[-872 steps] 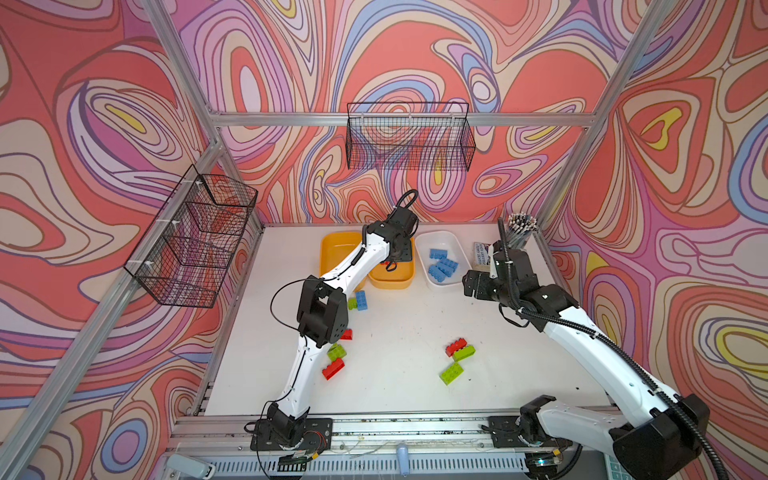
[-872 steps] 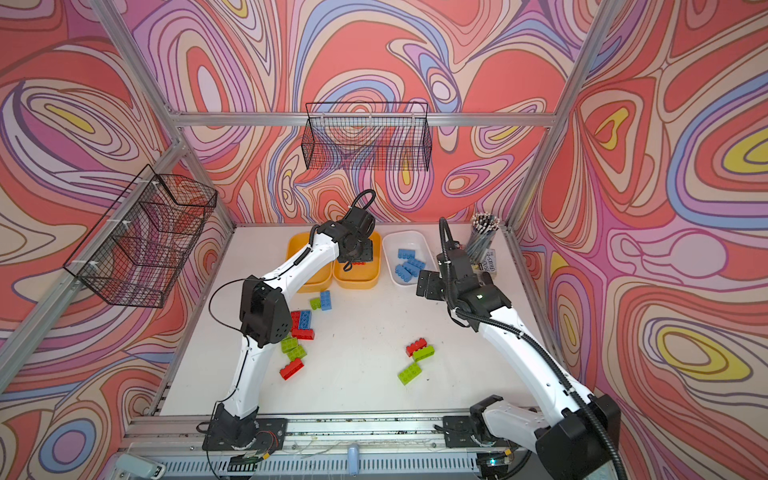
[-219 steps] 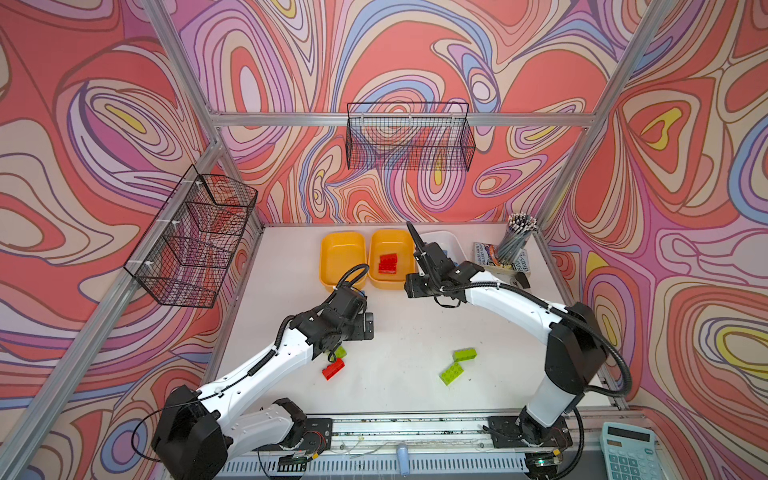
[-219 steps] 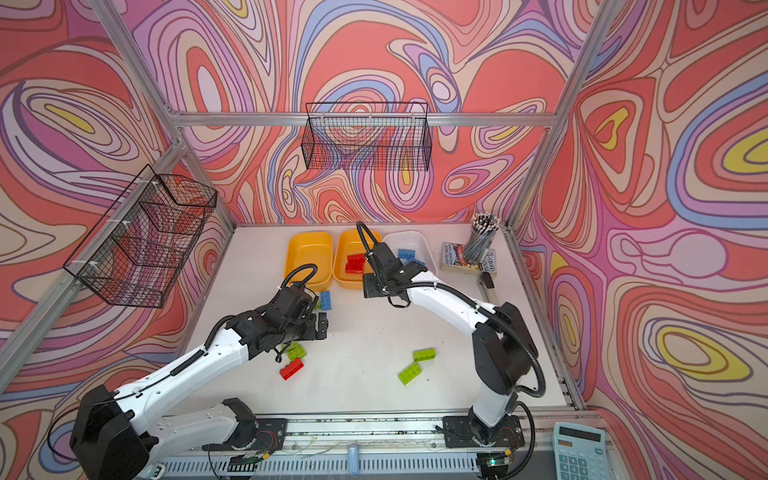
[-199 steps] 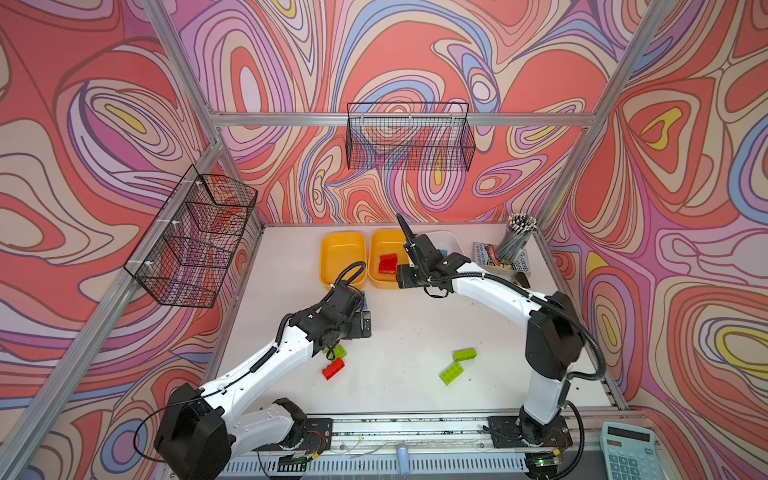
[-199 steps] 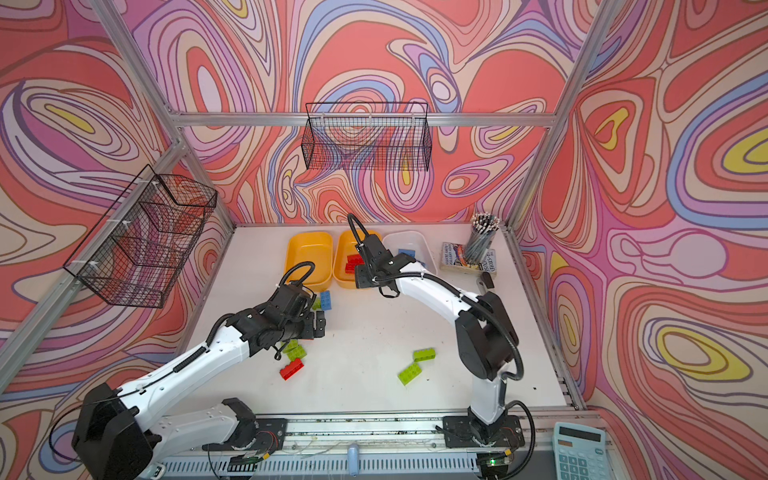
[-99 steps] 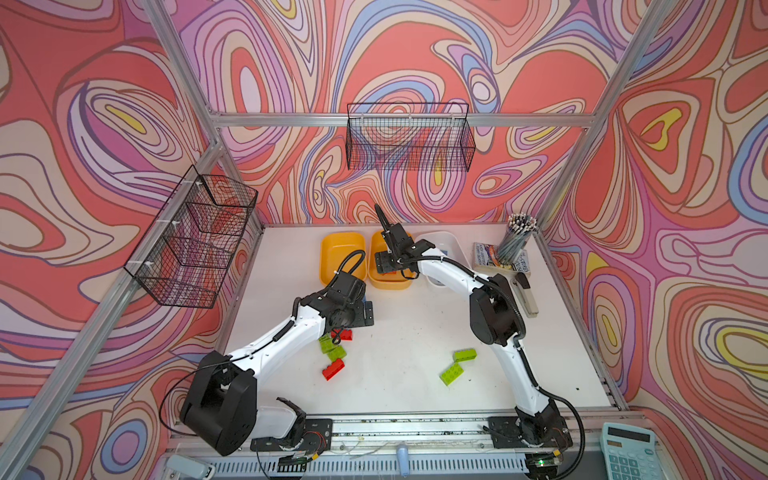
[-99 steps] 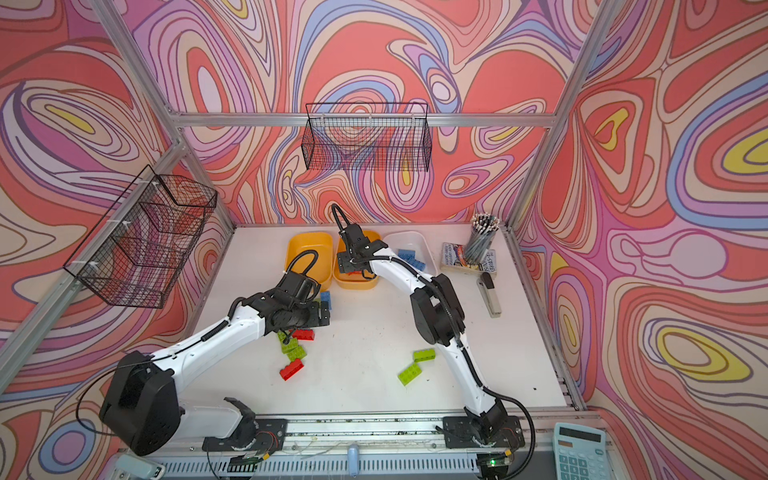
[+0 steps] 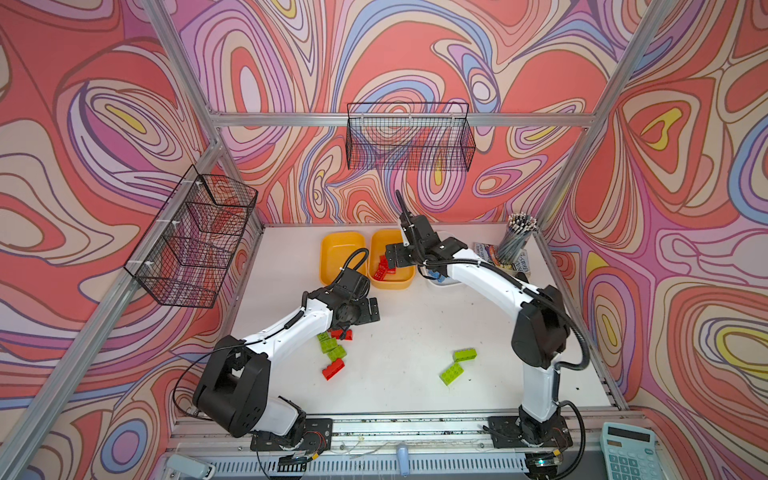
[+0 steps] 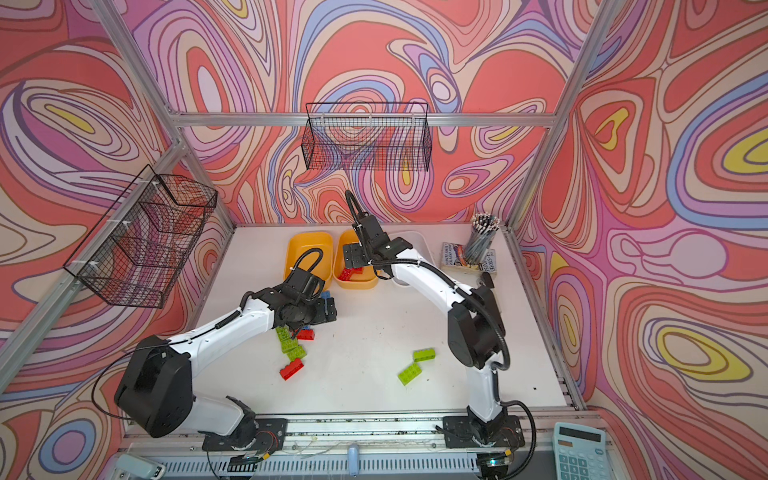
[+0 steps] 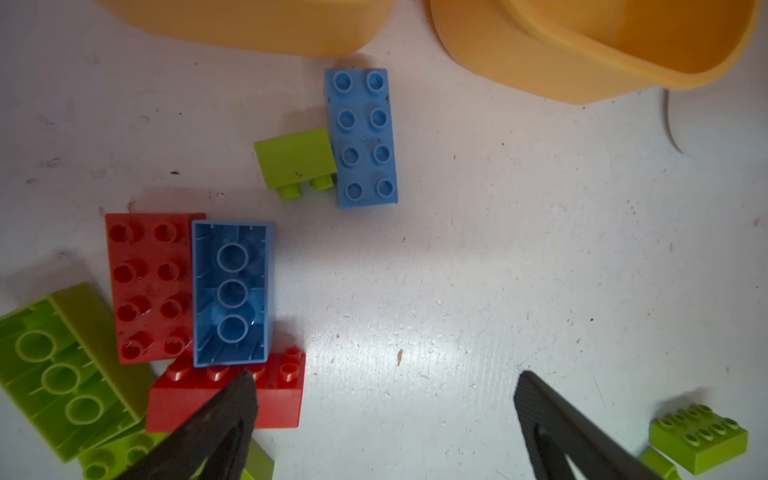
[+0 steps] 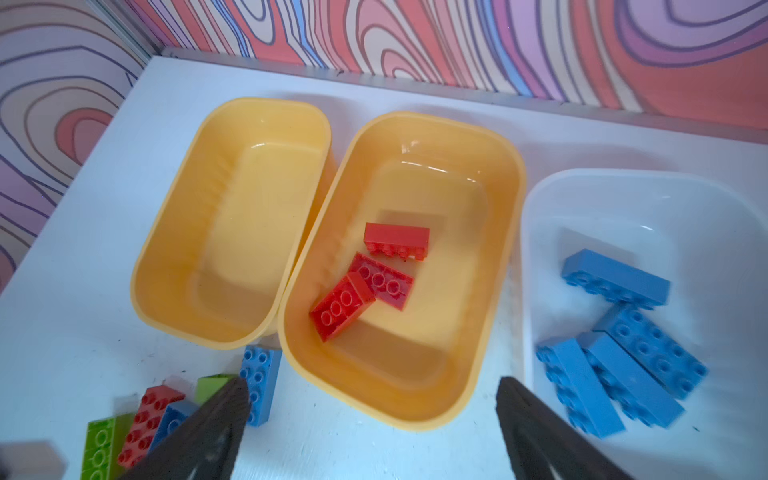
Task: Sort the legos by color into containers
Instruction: 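Grasp a blue brick beside the yellow trays with the left gripper while right withdraws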
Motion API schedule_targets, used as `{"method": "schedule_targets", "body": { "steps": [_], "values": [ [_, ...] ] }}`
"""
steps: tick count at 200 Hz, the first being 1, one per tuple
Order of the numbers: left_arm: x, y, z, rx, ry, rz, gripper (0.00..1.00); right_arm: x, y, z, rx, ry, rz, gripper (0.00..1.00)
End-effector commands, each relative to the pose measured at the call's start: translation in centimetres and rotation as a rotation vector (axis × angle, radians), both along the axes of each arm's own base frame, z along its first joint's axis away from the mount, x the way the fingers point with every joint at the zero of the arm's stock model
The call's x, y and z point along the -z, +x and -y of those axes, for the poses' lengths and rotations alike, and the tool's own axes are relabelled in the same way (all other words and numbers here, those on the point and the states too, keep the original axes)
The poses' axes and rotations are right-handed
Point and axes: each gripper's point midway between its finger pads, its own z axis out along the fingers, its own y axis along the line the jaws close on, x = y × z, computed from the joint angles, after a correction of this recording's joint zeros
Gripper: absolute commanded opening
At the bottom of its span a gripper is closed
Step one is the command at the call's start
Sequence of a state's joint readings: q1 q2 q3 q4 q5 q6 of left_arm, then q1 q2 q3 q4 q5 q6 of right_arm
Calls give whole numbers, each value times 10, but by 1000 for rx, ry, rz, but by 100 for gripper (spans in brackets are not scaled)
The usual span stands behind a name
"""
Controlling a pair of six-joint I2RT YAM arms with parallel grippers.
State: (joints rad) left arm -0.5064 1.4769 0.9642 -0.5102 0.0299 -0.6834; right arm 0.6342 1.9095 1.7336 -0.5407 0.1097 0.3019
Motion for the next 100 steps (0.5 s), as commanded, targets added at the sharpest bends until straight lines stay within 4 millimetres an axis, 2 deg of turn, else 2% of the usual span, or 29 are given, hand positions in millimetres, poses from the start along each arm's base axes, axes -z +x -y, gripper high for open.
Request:
{"method": "schedule_targets", "body": {
  "steps": [1, 13, 20, 37, 62, 100],
  "values": [
    [1, 15, 10, -9, -24, -1, 99, -5, -16, 16, 29, 19, 7, 98],
    [7, 20, 13, -5, -21, -10, 98, -1, -26, 23, 34, 26, -6, 98],
    [11, 23, 15, 3, -14, -16, 98, -8, -34, 29, 38, 37, 4, 98],
    [20, 32, 13, 2, 36, -29, 98, -2, -46, 37, 35, 33, -11, 98],
    [34, 41, 15, 7, 79, -62, 95, 3, -57, 46, 38, 17, -26, 98],
    [49, 51, 11, 0, 132, -72, 94, -6, -67, 58, 43, 3, 4, 98]
  ]
}}
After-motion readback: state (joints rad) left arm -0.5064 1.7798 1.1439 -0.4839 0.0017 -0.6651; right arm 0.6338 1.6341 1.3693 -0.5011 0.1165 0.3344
